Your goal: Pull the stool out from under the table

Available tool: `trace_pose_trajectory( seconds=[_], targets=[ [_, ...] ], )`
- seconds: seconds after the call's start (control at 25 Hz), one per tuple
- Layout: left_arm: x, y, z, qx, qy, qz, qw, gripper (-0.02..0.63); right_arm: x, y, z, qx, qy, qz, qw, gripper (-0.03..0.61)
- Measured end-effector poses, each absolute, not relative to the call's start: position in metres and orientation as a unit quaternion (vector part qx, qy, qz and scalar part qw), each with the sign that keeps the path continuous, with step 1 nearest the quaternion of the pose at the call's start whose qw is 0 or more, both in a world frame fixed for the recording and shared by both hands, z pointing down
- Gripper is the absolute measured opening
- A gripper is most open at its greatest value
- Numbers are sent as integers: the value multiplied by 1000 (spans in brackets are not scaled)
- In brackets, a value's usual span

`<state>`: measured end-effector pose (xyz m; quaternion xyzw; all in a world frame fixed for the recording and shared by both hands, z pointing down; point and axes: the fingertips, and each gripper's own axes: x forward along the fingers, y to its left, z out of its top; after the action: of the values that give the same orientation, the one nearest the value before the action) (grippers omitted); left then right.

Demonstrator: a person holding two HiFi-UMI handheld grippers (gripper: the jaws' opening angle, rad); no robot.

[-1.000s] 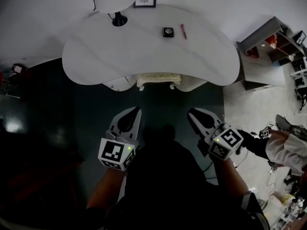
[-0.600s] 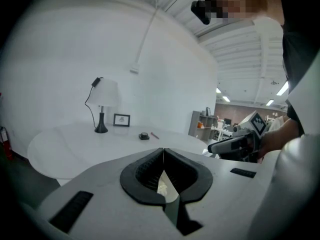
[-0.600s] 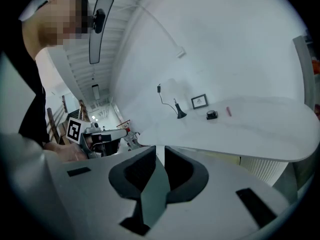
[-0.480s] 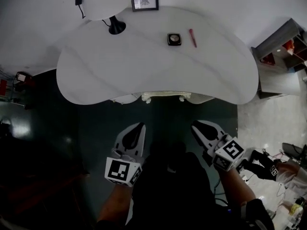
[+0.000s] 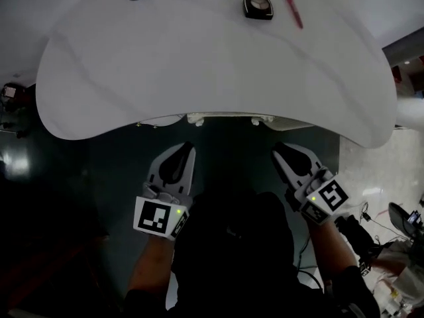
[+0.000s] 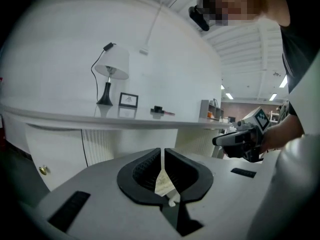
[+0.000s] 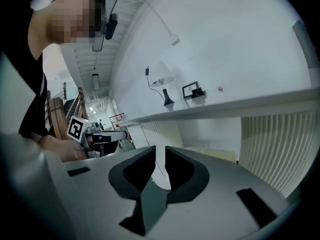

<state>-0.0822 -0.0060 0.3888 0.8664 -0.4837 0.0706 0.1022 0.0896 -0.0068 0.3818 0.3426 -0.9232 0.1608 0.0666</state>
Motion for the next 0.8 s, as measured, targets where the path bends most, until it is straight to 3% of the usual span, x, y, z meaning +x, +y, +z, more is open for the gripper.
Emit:
trace_pose_trajectory(
  seconds=[0.12,0.2,0.28,0.48,0.8],
  targets=[
    [-74,-28,438,868,-480,83,95,22,98,-23,433,336,-927,144,85,21],
    [-71,-44,471,869,-478,90,92,101,105,-42,463,348,-922,151,80,21],
    [-73,-58,506,868,-479,95,94,129,110,-61,490,356,-920,150,70,25],
    [-77,-76,573,869,-478,100,78,170,131,-86,561,360,-918,139,90,114],
    [-101,-113,658,848,-513,95,91,243,165,-112,671,384,-902,125,152,164]
  ],
)
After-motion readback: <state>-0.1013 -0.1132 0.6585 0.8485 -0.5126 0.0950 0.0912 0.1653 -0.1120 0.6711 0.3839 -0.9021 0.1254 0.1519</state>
